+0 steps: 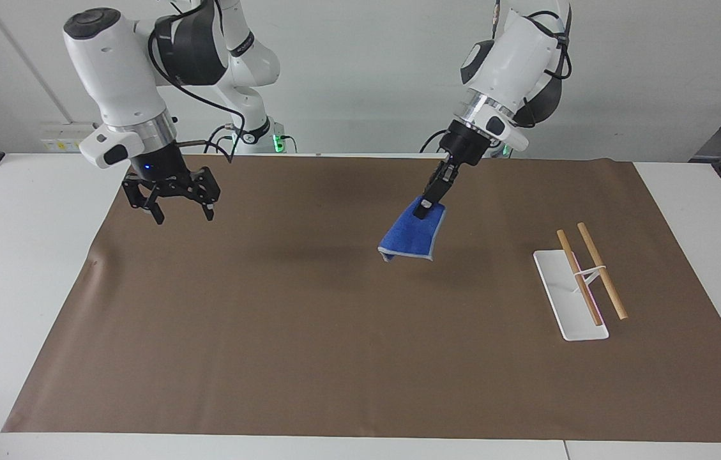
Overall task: Right arm passes towel to left arm to hang
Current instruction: 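Carry the towel with the left gripper over the wooden dowel rack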
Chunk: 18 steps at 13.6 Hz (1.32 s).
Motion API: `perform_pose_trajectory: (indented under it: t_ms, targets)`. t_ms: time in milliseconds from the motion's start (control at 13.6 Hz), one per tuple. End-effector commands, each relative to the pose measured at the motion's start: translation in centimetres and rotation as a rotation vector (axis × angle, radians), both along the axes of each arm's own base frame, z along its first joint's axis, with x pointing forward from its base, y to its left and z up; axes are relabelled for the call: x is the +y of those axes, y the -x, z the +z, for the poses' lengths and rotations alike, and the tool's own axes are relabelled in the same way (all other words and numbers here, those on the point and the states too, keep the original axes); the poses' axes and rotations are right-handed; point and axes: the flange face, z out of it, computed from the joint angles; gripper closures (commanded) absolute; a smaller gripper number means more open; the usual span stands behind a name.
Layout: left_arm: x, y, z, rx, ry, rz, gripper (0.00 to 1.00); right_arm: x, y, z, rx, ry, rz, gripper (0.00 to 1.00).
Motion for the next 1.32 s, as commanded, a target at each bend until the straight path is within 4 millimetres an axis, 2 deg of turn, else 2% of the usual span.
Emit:
perform_pose_trajectory:
  t_ms: [0, 147, 367, 514, 661, 881, 954, 1248]
  targets:
    - [3.2, -1.3, -1.0, -0.042, -0.084, 0.035, 1.00, -2.1, 1.0, 3.0, 0.056, 0.021, -0.051, 0.00]
    - [6.1, -2.4, -1.3, -0.055, -0.132, 0.070, 1.00, -3.4, 2.0, 4.8, 0.094, 0.024, -0.080, 0.00]
    - [9.3, -2.1, -3.6, -0.133, -0.154, 0.129, 1.00, -4.1, 3.4, 6.6, 0.123, 0.060, -0.116, 0.00]
    - [11.4, -2.7, -3.8, -0.142, -0.157, 0.168, 1.00, -4.0, 4.8, 5.5, 0.149, 0.060, -0.153, 0.00]
    - [13.4, -3.2, -4.0, -0.171, -0.219, 0.174, 1.00, -4.1, 5.0, 5.0, 0.145, 0.057, -0.155, 0.00]
    - [15.5, -3.9, -6.2, -0.195, -0.248, 0.199, 1.00, -4.3, 5.4, 4.8, 0.173, 0.057, -0.153, 0.00]
    - [17.1, -4.3, -7.0, -0.207, -0.249, 0.231, 1.00, -4.3, 5.5, 4.9, 0.171, 0.056, -0.160, 0.00]
    - [21.1, -4.8, -7.3, -0.236, -0.271, 0.287, 1.00, -3.7, 5.3, 5.0, 0.163, 0.056, -0.147, 0.00]
